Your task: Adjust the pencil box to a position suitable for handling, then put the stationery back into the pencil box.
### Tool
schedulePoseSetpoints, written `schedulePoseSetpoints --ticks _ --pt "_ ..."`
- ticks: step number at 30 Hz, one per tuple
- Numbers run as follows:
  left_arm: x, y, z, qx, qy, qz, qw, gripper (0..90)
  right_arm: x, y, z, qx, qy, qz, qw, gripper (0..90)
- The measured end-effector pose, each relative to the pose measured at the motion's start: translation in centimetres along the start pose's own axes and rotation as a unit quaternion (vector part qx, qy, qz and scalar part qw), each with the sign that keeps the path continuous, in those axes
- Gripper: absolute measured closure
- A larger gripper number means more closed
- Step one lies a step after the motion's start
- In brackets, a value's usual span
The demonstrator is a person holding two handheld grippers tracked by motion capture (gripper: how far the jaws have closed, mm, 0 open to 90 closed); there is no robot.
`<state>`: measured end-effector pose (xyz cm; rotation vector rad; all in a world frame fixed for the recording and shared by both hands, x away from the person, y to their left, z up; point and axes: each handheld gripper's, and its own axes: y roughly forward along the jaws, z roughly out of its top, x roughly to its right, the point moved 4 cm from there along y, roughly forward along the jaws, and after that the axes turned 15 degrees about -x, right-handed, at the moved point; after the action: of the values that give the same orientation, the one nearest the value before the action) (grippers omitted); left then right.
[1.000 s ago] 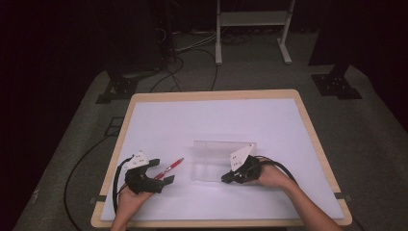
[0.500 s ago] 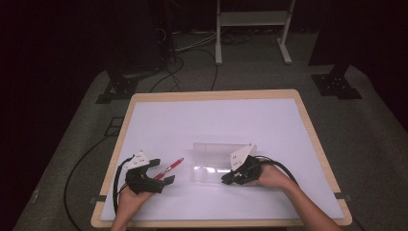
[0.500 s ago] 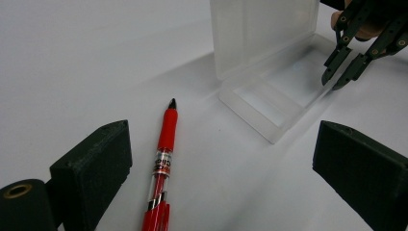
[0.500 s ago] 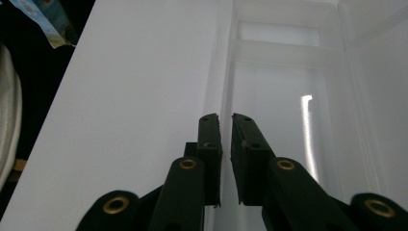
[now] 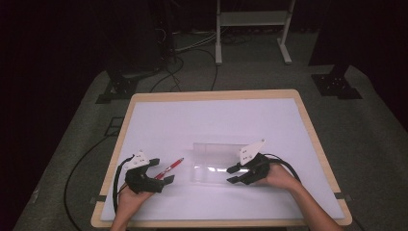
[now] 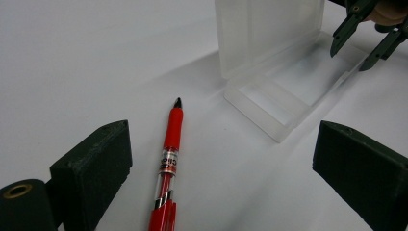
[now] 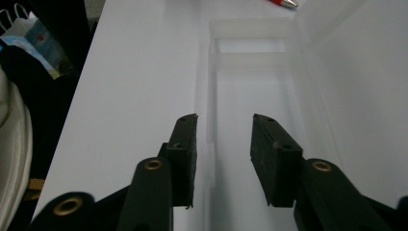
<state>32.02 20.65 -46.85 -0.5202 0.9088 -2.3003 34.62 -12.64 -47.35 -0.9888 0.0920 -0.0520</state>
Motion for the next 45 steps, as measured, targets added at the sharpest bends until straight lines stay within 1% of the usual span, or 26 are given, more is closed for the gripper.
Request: schedulePoseSetpoints --ticks 1,4,6,8,9,10,11,12,13,16,19,23,25,31,34,37,41,42,45 --pt "0.0 0.0 0.0 0.0 -0.001 -0.001 1.0 5.9 0.0 -0.1 -0.1 0.001 0.006 0.004 1.0 57.5" --pt "-0.1 0.0 0.0 0.0 0.0 0.001 1.0 5.9 0.0 -0.8 -0.6 0.008 0.019 -0.009 0.9998 52.1" --pt "-0.1 0.0 0.0 -0.002 -0.001 0.002 1.0 6.1 -0.1 -1.2 -1.0 0.009 0.028 -0.017 0.9994 48.9" --pt "-0.2 -0.1 0.0 -0.003 -0.002 0.004 1.0 6.4 -0.2 -1.5 -1.3 0.013 0.035 -0.019 0.9991 46.9" --pt "-0.2 -0.1 -0.1 -0.004 -0.002 0.004 1.0 6.4 -0.2 -1.6 -1.5 0.013 0.042 -0.019 0.9989 45.0" --pt "-0.2 -0.1 -0.1 -0.006 -0.003 0.006 1.0 6.4 -0.2 -1.7 -1.6 0.01 0.043 -0.021 0.9988 42.7" --pt "-0.2 0.0 -0.1 -0.006 -0.004 0.005 1.0 6.4 -0.2 -1.9 -1.9 0.011 0.051 -0.027 0.9983 41.3" --pt "-0.3 0.0 -0.1 -0.008 -0.003 0.007 0.9999 6.6 -0.2 -2.1 -2.1 0.016 0.053 -0.03 0.998 40.7" --pt "-0.3 -0.1 -0.1 -0.006 -0.002 0.007 1.0 7.7 -0.2 -2.3 -2.3 0.023 0.063 -0.028 0.9973 39.2" --pt "-0.2 -0.1 -0.1 -0.006 -0.002 0.007 1.0 7.9 -0.2 -2.8 -2.8 0.035 0.082 -0.031 0.9956 36.2" --pt "-0.3 0.0 -0.1 -0.004 -0.003 0.004 1.0 7.9 -0.2 -3.5 -3.6 0.04 0.091 -0.046 0.994 34.3" --pt "-0.2 0.0 -0.1 -0.006 -0.001 0.006 1.0 7.9 -0.4 -4.4 -5.1 0.045 0.116 -0.062 0.9903 31.7" --pt "-0.3 0.0 -0.1 -0.005 -0.004 0.005 1.0 7.9 -0.5 -4.7 -5.8 0.046 0.126 -0.07 0.9884 29.9" --pt "-0.5 -0.1 -0.1 -0.008 -0.001 0.011 0.9999 8.1 -1.0 -5.3 -7.9 0.049 0.155 -0.091 0.9826 27.2" --pt "-0.6 0.0 -0.1 -0.012 -0.002 0.013 0.9998 10.0 -1.2 -5.6 -8.5 0.054 0.162 -0.098 0.9805 27.1" --pt "-0.6 0.1 -0.1 -0.015 0.002 0.018 0.9997 12.4 -1.5 -5.8 -9.2 0.056 0.168 -0.106 0.9784 26.9" --pt "-0.8 0.2 0.0 -0.017 0.002 0.023 0.9996 13.9 -1.6 -6.0 -10.1 0.058 0.18 -0.11 0.9758 26.9" --pt "-1.0 0.3 -0.1 -0.022 0.002 0.025 0.9994 14.1 -1.7 -6.1 -10.3 0.058 0.183 -0.11 0.9752 26.9" --pt "-1.1 0.4 -0.1 -0.024 0.002 0.026 0.9994 15.9 -1.8 -6.2 -10.9 0.061 0.189 -0.113 0.9736 26.9"
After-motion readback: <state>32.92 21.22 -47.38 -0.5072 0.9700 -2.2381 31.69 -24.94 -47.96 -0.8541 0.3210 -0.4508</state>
